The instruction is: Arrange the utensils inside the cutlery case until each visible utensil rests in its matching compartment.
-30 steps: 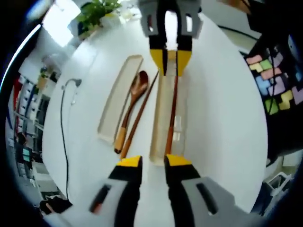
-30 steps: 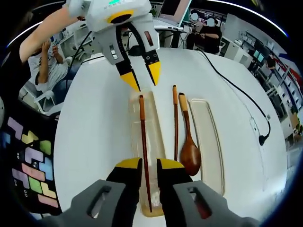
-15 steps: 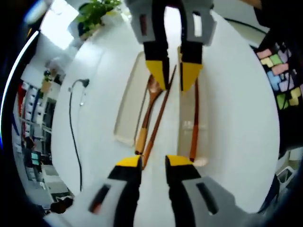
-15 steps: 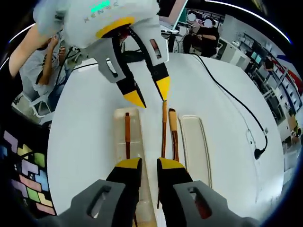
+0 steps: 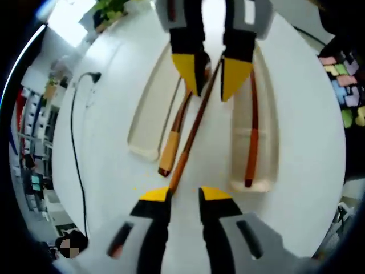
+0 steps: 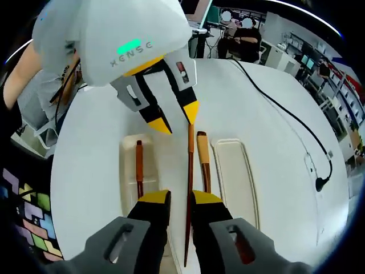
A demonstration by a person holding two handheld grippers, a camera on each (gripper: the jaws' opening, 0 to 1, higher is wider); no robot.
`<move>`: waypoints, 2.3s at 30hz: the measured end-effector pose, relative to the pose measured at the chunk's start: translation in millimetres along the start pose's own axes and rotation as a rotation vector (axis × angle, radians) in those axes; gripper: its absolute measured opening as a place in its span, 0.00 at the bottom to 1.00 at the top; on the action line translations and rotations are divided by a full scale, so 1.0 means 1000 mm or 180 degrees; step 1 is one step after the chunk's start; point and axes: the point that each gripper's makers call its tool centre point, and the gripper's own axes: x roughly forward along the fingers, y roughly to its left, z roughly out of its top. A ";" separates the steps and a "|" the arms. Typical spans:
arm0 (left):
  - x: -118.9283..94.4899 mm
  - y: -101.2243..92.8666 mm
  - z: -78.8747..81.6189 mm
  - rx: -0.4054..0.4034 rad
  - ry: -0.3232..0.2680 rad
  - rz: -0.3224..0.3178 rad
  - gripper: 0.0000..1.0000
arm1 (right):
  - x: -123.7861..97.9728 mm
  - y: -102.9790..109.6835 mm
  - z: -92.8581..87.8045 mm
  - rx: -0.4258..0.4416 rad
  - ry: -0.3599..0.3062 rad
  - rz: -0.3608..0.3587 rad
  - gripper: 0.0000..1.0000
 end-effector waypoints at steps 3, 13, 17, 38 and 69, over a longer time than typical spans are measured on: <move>-0.001 0.003 -0.001 -0.0057 -0.0002 0.0005 0.20 | 0.001 -0.005 -0.004 0.0038 0.0037 -0.0049 0.11; 0.007 0.004 -0.003 -0.0161 -0.0015 -0.0112 0.17 | 0.009 -0.004 -0.012 0.0118 0.0089 0.0018 0.11; 0.008 -0.005 -0.002 -0.0206 0.0035 -0.0244 0.08 | 0.014 -0.008 -0.015 0.0153 0.0121 0.0002 0.11; 0.011 -0.008 -0.001 0.0407 0.0932 -0.0496 0.07 | 0.017 -0.014 -0.014 -0.0104 -0.0370 -0.0077 0.03; 0.008 -0.005 -0.004 0.0266 0.0798 -0.0177 0.06 | 0.016 -0.016 -0.012 -0.0095 -0.0754 -0.0010 0.02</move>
